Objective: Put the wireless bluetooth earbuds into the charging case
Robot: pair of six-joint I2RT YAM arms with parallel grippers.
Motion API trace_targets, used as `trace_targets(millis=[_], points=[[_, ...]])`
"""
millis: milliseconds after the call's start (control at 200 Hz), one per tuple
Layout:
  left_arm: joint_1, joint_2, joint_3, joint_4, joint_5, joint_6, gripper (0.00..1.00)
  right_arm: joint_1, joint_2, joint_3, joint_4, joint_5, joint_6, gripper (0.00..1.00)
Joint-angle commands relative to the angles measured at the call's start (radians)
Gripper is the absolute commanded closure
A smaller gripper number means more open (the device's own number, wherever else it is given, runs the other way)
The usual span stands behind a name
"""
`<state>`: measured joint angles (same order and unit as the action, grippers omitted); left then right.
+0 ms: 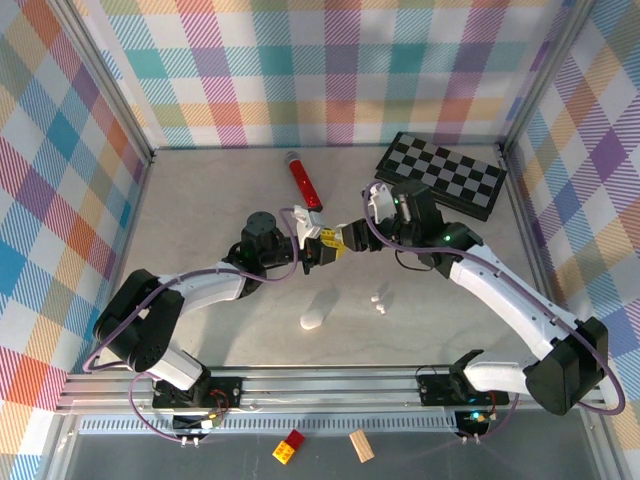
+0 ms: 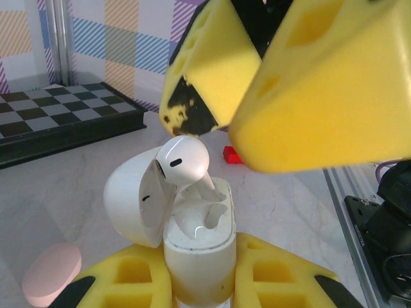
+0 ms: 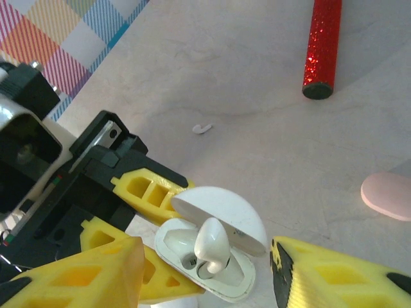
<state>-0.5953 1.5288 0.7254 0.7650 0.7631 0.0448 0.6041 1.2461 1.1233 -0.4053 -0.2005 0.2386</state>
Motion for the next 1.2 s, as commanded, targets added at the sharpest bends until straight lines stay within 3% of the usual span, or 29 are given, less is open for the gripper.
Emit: trace_targets(millis=[0, 255, 370, 1195], points=[[-0.006, 0.007, 0.008, 0.057, 0.029, 0.001, 0.92, 0.0, 0.01, 0.059, -0.031, 0.031, 0.016, 0.46], [-0.006, 0.004, 0.0, 0.052, 0.037, 0.003, 0.92, 0.0, 0.039, 0.07, -0.026, 0.009, 0.015, 0.73], [-0.006, -0.004, 0.0, 0.053, 0.034, 0.006, 0.92, 0.0, 0.048, 0.06, -0.035, 0.003, 0.011, 0.79], [-0.006, -0.013, 0.008, 0.063, -0.015, 0.014, 0.92, 0.0, 0.062, 0.039, -0.112, -0.054, -0.007, 0.81]])
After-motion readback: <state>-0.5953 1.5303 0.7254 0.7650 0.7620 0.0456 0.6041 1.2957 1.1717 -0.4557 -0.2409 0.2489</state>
